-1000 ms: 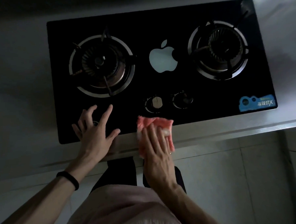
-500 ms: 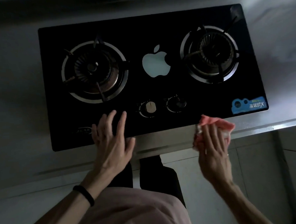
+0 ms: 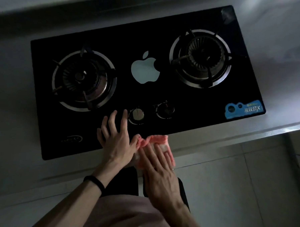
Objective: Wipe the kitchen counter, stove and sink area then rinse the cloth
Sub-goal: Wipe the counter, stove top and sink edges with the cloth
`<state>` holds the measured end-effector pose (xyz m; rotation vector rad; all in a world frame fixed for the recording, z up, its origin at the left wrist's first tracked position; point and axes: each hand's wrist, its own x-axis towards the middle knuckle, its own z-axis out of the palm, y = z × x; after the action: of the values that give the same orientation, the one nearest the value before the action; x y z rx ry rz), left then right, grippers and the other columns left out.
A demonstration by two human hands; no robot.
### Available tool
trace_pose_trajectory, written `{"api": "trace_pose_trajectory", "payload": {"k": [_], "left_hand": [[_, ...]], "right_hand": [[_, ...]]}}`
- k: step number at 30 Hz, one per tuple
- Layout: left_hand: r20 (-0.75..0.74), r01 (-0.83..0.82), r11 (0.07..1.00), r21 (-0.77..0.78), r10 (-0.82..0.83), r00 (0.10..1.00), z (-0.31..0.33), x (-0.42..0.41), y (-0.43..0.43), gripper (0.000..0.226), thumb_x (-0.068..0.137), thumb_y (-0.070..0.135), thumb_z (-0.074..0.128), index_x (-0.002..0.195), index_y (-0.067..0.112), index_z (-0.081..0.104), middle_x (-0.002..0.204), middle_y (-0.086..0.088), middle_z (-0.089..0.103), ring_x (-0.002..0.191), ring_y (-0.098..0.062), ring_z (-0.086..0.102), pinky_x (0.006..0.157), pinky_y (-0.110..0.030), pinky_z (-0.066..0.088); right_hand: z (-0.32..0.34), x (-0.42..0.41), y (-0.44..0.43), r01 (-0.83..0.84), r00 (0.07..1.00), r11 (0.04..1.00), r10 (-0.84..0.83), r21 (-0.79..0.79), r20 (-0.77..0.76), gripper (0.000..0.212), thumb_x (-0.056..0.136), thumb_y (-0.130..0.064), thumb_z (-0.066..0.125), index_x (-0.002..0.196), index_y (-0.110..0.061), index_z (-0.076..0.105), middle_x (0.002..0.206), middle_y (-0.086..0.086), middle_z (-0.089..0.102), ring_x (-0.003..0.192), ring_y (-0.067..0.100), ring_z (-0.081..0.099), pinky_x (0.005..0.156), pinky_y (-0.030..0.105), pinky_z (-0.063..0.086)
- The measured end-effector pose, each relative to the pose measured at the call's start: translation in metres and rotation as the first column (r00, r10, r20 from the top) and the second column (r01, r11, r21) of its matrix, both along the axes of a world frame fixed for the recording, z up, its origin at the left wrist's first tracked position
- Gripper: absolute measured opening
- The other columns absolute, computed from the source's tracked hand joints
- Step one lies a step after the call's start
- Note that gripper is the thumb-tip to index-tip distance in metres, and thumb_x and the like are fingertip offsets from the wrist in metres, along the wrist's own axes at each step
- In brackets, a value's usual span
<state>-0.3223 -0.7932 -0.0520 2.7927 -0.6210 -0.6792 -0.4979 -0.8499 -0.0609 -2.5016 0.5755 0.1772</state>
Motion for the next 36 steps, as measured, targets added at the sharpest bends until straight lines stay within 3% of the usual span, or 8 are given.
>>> {"api": "trace_pose_trajectory", "payload": {"k": [3,8,12,18,24,29,32,36], "left_hand": [[-0.015,-0.024,1.000,0.012,0.025,1.000,0.003,0.000,-0.005,0.094,0.093,0.049,0.071,0.167,0.027,0.017,0.172,-0.006,0.006,0.158,-0.039,0.005,0.125,-0.066,0.015],[-0.034,-0.047,0.999,0.016,0.047,0.998,0.004,0.000,-0.007,0.094,0.093,0.046,0.072,0.167,0.026,0.018,0.172,-0.006,0.004,0.158,-0.039,0.002,0.125,-0.066,0.013],[-0.051,-0.058,0.998,-0.004,0.058,0.997,0.002,-0.001,-0.006,0.094,0.093,0.046,0.072,0.167,0.027,0.017,0.172,-0.005,0.002,0.159,-0.039,-0.001,0.126,-0.066,0.010],[-0.033,-0.065,0.998,-0.026,0.064,0.997,-0.003,-0.002,-0.004,0.095,0.091,0.044,0.075,0.166,0.026,0.020,0.172,-0.006,0.008,0.159,-0.041,0.003,0.126,-0.066,0.007],[-0.056,-0.051,0.998,-0.039,0.048,0.997,-0.006,-0.001,-0.002,0.095,0.092,0.046,0.073,0.167,0.027,0.018,0.172,-0.005,0.005,0.159,-0.040,0.000,0.125,-0.068,0.006],[-0.051,-0.057,0.997,-0.059,0.054,0.997,-0.005,-0.003,-0.002,0.096,0.091,0.045,0.075,0.167,0.025,0.020,0.173,-0.007,0.008,0.159,-0.041,0.003,0.125,-0.069,0.007],[-0.047,-0.052,0.997,-0.060,0.049,0.998,-0.004,-0.003,-0.001,0.096,0.091,0.047,0.074,0.167,0.026,0.020,0.173,-0.006,0.007,0.159,-0.040,0.002,0.125,-0.067,0.006],[-0.054,-0.022,0.999,-0.047,0.019,0.998,-0.006,-0.001,0.000,0.099,0.091,0.052,0.071,0.168,0.027,0.013,0.173,-0.006,0.003,0.158,-0.040,0.000,0.124,-0.068,0.007]], "right_hand": [[0.003,-0.018,-0.046,0.114,0.993,0.992,-0.115,-0.045,-0.006,0.073,0.093,-0.005,0.048,0.163,-0.020,0.033,0.170,0.005,0.026,0.158,0.030,0.021,0.125,0.053,0.021],[-0.003,-0.055,-0.114,0.209,0.978,0.961,-0.206,-0.181,0.030,0.094,0.077,0.022,0.059,0.161,-0.015,0.035,0.169,0.008,0.028,0.159,0.028,0.021,0.124,0.058,0.026],[-0.005,-0.052,-0.116,0.251,0.968,0.949,-0.240,-0.189,0.078,0.093,0.074,0.026,0.065,0.156,-0.015,0.044,0.164,0.007,0.039,0.155,0.032,0.031,0.121,0.057,0.033],[-0.007,-0.038,-0.083,0.033,0.999,0.997,-0.031,-0.074,0.030,0.060,0.102,-0.017,0.032,0.162,-0.016,0.031,0.172,0.009,0.023,0.160,0.034,0.018,0.127,0.060,0.019],[-0.001,-0.024,-0.111,0.383,0.919,0.918,-0.390,-0.100,-0.054,0.063,0.107,-0.033,0.018,0.166,-0.014,0.010,0.175,0.008,-0.002,0.163,0.026,-0.003,0.130,0.047,-0.012],[0.014,0.029,-0.160,0.031,0.997,0.996,-0.037,-0.086,-0.072,0.067,0.104,-0.046,0.022,0.166,-0.020,0.018,0.174,0.003,0.008,0.162,0.024,-0.002,0.129,0.038,-0.011],[0.014,0.079,-0.196,-0.192,0.978,0.978,0.183,-0.080,-0.104,0.069,0.099,-0.044,0.021,0.165,-0.025,0.023,0.174,-0.002,0.012,0.162,0.023,0.003,0.130,0.044,-0.007],[0.008,0.129,-0.219,-0.270,0.961,0.961,0.265,-0.063,-0.084,0.069,0.098,-0.044,0.020,0.164,-0.027,0.027,0.173,-0.005,0.015,0.162,0.019,0.004,0.130,0.045,-0.003]]}}
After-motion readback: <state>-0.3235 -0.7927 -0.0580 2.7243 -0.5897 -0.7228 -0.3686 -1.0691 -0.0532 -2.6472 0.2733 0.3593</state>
